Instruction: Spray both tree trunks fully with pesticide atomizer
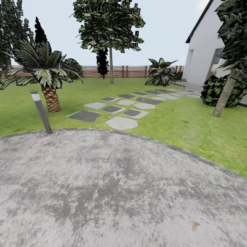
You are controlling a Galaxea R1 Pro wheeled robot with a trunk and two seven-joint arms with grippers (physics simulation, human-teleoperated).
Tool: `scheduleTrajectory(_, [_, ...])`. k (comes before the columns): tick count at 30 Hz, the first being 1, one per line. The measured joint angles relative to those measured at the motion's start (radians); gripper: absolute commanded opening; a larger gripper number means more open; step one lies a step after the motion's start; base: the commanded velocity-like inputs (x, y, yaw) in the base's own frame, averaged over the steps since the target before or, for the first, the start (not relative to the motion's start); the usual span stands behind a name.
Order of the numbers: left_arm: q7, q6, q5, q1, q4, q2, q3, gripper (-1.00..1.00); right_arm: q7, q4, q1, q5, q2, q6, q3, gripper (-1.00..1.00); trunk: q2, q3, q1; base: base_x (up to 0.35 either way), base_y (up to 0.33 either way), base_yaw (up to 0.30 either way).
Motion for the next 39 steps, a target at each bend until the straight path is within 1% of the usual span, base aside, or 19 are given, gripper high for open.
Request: scheduleTrajectory(39, [0.0,0.0,0.0,0.0,0.0,0.0,0.0,1.0,0.0,-0.001,0.0,-0.001,0.001,0.0,0.0,1.0,0.0,0.0,0.0,0.338,0.0,0.0])
